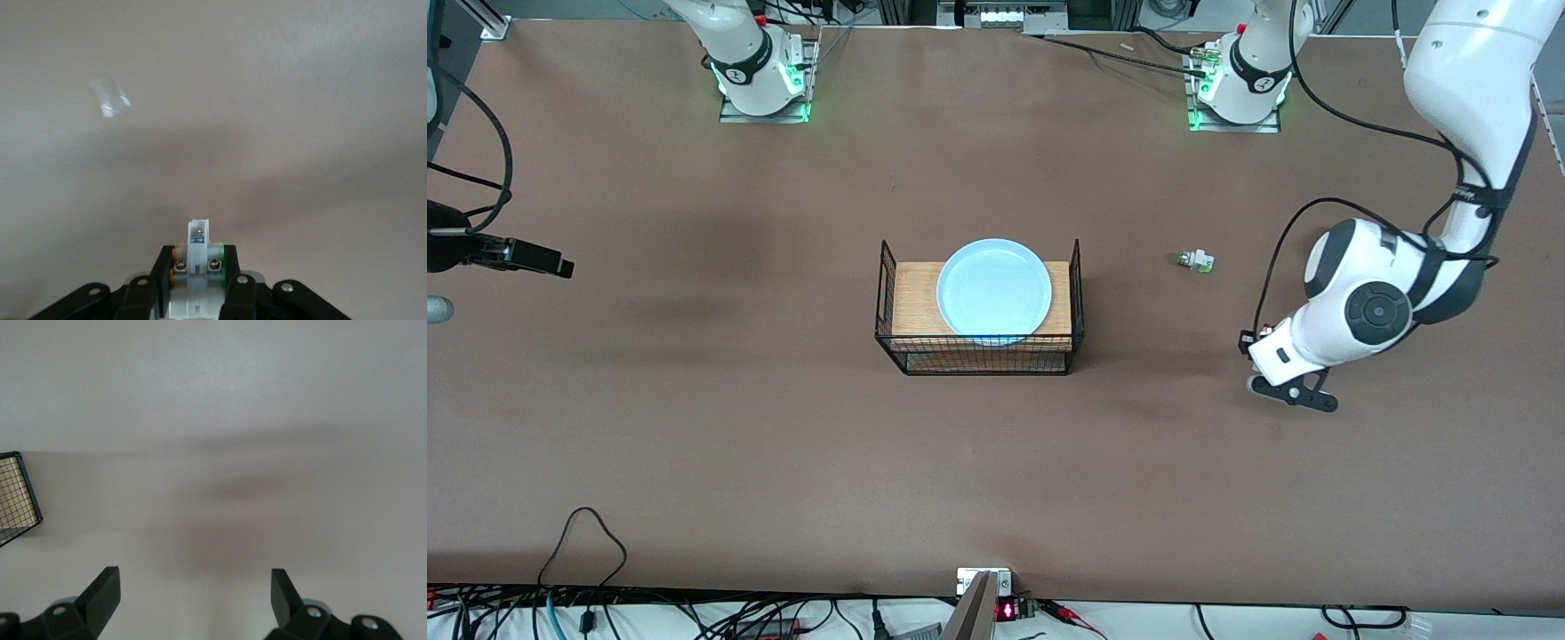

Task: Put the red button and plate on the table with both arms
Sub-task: 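Lower the button onto the table and open the left gripper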

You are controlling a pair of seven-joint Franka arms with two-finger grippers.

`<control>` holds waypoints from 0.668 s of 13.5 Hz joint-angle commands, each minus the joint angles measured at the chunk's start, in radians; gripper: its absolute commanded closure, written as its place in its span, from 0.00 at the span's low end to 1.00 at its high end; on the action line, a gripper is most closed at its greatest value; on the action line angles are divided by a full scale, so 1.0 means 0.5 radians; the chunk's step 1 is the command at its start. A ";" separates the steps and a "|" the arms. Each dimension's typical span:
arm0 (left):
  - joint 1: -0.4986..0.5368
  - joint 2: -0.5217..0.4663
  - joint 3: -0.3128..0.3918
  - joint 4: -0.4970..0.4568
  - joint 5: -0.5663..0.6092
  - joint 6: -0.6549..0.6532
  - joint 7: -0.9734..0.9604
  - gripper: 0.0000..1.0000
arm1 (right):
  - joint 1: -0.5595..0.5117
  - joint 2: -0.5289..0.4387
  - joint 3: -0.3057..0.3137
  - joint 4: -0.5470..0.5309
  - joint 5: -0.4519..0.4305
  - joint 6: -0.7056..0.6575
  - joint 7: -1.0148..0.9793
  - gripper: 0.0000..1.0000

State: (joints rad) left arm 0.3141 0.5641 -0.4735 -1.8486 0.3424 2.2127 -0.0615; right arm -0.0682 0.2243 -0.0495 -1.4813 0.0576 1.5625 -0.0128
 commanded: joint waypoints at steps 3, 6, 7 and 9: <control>0.044 0.010 -0.023 -0.126 0.024 0.167 -0.003 0.63 | 0.090 0.012 0.001 0.152 -0.134 -0.014 -0.030 0.00; 0.047 -0.005 -0.026 -0.122 0.024 0.146 -0.015 0.00 | 0.093 0.015 0.001 0.152 -0.128 -0.008 -0.014 0.00; 0.047 -0.014 -0.026 -0.116 0.024 0.134 -0.015 0.00 | 0.096 0.033 0.001 0.152 -0.128 -0.005 -0.014 0.00; 0.044 -0.072 -0.044 -0.089 0.024 0.018 -0.015 0.00 | 0.103 0.039 0.001 0.152 -0.131 -0.005 -0.014 0.00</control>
State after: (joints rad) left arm 0.3231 0.5706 -0.4749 -1.8988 0.3424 2.2761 -0.0643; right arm -0.0203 0.2325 -0.0495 -1.4229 0.0023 1.5647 -0.0130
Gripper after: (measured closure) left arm 0.308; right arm 0.000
